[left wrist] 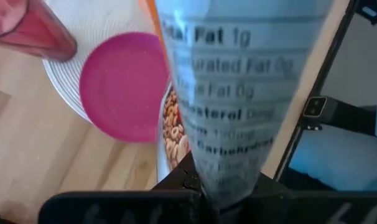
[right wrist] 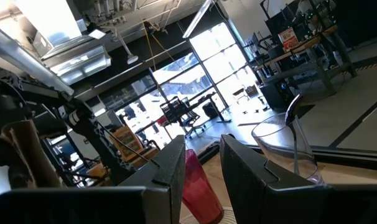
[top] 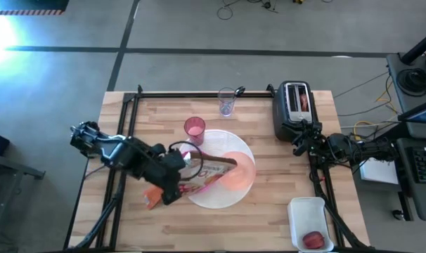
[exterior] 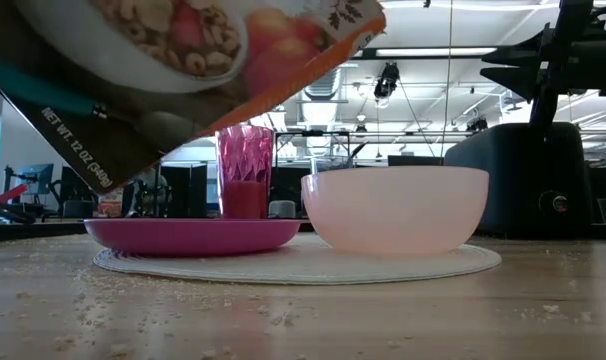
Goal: Arrange a breakfast setting
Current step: Pour the cereal into the orange bowl
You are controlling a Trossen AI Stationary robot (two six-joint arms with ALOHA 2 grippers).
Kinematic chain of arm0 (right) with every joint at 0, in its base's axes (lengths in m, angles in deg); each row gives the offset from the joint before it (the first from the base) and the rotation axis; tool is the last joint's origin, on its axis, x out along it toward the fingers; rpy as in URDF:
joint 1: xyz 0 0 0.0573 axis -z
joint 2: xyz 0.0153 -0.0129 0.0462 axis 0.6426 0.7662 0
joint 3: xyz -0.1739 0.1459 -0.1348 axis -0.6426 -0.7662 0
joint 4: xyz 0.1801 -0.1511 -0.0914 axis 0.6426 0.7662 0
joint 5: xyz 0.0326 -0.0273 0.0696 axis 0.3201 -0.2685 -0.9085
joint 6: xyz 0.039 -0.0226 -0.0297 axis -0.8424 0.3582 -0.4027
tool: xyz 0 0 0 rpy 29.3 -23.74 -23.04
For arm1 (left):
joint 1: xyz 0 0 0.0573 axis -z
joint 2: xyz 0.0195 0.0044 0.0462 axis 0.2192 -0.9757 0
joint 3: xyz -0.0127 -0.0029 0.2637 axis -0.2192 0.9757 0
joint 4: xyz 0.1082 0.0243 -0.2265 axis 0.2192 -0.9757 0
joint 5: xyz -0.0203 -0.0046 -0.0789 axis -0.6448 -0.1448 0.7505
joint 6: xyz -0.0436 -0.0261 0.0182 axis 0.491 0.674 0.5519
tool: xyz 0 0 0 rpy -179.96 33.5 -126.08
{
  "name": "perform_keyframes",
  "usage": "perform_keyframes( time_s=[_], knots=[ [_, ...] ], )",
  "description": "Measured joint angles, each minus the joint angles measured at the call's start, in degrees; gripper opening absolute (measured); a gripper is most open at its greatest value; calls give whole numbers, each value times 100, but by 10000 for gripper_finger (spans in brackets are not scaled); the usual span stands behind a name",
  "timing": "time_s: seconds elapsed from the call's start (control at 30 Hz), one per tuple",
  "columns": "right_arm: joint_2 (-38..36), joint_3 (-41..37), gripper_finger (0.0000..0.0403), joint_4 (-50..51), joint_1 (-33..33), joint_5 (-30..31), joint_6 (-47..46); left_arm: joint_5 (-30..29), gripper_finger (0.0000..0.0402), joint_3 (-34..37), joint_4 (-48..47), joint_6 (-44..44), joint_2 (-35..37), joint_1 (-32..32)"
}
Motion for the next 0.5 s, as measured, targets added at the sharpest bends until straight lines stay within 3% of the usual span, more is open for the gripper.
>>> perform_keyframes(
  time_s=[0.5],
  knots=[
    [0,-1,91,0,2,0,0,1737,0,-43,4,-260,-351,-788]
  ],
)
